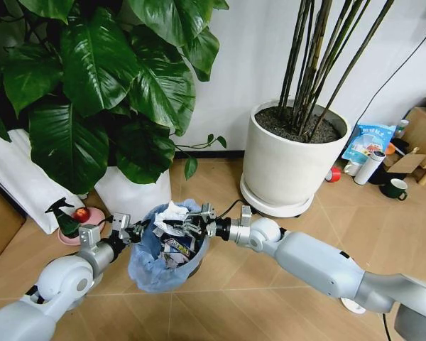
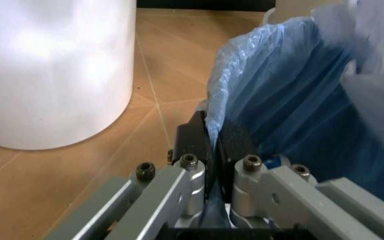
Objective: Pick up the trash bin and place the garbage on the floor into it.
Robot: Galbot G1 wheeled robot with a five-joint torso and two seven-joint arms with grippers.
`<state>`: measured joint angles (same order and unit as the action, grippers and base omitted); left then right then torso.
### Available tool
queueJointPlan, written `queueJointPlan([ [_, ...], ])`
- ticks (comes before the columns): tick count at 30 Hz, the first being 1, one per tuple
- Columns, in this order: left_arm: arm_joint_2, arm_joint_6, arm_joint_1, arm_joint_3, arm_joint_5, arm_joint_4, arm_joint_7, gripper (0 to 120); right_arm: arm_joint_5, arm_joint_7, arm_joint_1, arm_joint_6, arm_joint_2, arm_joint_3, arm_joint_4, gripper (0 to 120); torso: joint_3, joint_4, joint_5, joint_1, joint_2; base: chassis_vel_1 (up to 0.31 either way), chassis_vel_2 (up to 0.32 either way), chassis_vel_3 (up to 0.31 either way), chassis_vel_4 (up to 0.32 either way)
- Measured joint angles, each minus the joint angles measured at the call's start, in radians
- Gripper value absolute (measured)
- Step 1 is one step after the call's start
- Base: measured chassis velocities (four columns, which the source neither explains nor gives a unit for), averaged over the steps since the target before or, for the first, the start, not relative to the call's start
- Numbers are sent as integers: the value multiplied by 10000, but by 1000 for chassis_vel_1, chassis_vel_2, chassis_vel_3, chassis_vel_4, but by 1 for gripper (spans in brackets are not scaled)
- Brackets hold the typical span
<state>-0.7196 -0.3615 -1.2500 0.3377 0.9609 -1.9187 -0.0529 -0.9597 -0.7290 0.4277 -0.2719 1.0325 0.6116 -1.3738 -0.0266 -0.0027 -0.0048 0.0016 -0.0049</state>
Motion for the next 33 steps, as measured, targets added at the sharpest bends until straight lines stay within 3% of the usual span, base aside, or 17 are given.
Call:
queueJointPlan([
  [13, -9, -71, 76, 12, 116, -29, -86, 0, -144, -64, 12, 12, -158, -106, -115, 72, 0, 2, 1, 0, 0, 0, 0, 0, 0],
  [16, 86, -104, 123, -63, 211, -29, -148, 0, -449, -464, 26, -11, -294, 59, -192, 89, 0, 2, 1, -1, 0, 0, 0, 0, 0],
  [19, 135, -113, 131, -91, 224, -34, -157, 0, -605, -860, 19, 25, -399, 174, -280, 97, 0, 2, 0, 0, 0, 0, 0, 0, 0],
  [26, 124, -118, 84, -32, 228, -13, -163, 0, -207, -258, 357, -63, -406, -368, -216, 100, 0, 3, 1, -1, 0, 0, 0, 0, 0],
  [28, 106, -118, -7, 77, 229, -12, -181, 0, 50, 626, 631, -58, -537, -819, -220, 100, 0, 4, 2, -1, 0, 0, 0, 0, 0],
  [29, 82, -118, -123, 198, 217, -7, -186, 0, 334, 1667, 1009, 47, -724, -1352, -198, 100, 0, 4, 1, 0, 0, 0, 0, 0, 0],
  [33, 35, -118, -398, 449, 197, -34, -186, 0, 1064, 2941, 1850, 201, -948, -2492, 2, 100, 0, 2, 2, -1, 0, 0, 0, 0, 0],
])
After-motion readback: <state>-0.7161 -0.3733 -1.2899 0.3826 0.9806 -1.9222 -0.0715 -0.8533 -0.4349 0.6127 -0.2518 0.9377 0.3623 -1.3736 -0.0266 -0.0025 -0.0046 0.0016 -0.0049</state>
